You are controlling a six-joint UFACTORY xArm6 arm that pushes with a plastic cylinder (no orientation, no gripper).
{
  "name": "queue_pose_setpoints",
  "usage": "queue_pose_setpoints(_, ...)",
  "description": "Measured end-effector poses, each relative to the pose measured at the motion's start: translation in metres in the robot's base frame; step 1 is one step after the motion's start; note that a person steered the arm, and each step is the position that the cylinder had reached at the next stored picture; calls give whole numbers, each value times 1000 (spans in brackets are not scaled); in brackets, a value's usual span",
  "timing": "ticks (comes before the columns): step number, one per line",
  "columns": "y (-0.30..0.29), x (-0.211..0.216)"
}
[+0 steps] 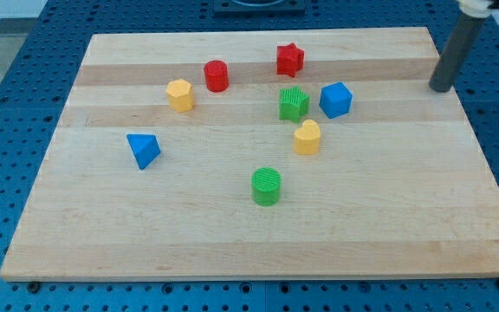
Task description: Slide the blue cube into the green star
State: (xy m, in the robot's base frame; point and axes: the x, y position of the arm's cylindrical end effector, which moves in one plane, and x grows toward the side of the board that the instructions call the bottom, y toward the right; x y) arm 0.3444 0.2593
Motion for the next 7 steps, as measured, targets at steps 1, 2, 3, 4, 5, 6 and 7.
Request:
queue_pose_setpoints(1, -38, 10)
queue_pose_setpoints(2, -62, 10)
queue_pose_setpoints(3, -95, 14)
queue_pose_setpoints(4, -115, 27)
queue_pose_setpoints(5, -142, 27)
queue_pose_setpoints(6, -176, 27)
queue_pose_setpoints(7, -202, 27)
